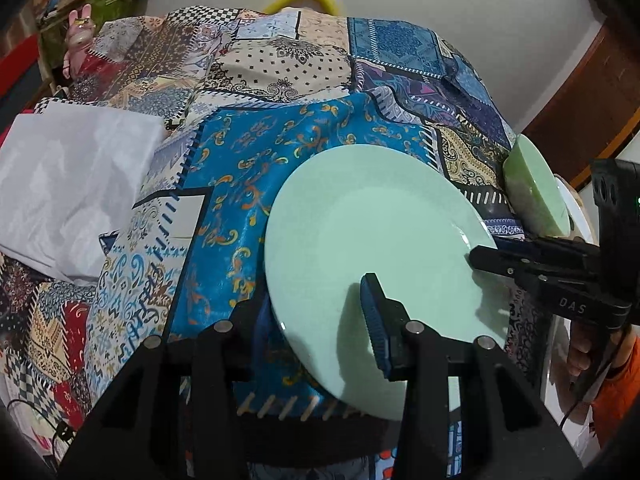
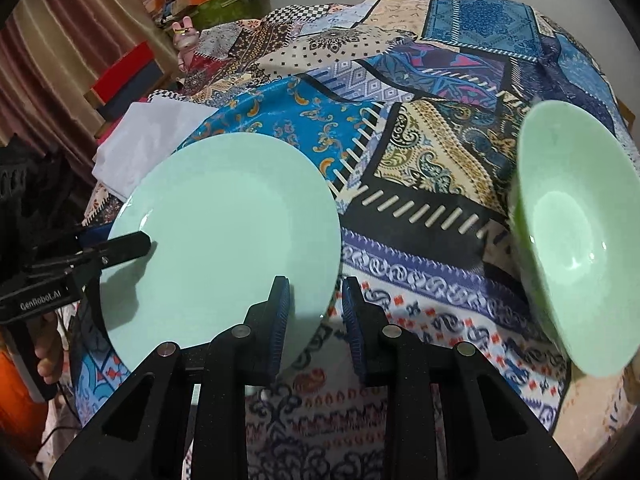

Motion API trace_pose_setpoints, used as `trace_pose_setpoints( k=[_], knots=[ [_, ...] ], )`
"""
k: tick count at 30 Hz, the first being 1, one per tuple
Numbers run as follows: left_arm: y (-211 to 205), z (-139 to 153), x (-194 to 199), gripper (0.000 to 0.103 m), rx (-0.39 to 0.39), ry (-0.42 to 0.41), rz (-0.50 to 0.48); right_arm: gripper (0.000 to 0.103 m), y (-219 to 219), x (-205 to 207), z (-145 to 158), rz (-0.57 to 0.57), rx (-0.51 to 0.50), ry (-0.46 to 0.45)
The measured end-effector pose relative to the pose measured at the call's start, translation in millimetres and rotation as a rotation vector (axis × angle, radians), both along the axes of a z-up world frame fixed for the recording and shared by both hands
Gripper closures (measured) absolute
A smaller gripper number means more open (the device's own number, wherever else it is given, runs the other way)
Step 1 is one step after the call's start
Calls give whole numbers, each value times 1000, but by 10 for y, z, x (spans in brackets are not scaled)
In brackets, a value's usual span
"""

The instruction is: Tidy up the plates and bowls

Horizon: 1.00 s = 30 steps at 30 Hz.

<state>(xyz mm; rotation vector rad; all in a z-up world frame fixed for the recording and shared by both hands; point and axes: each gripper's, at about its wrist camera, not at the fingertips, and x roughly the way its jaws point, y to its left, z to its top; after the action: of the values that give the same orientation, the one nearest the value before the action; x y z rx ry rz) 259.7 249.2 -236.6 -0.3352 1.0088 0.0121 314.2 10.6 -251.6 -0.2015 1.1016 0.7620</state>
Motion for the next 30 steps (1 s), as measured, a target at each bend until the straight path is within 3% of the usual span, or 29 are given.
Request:
trace_pose_setpoints(
  k=[15,30],
  knots=[
    [-103,124,-169,60,-14,6,18,78,-64,-174,99,-1,23,-16],
    [-528,637,-494,60,11,-68,-34,78,-467,-482,524,-47,83,-100]
  ],
)
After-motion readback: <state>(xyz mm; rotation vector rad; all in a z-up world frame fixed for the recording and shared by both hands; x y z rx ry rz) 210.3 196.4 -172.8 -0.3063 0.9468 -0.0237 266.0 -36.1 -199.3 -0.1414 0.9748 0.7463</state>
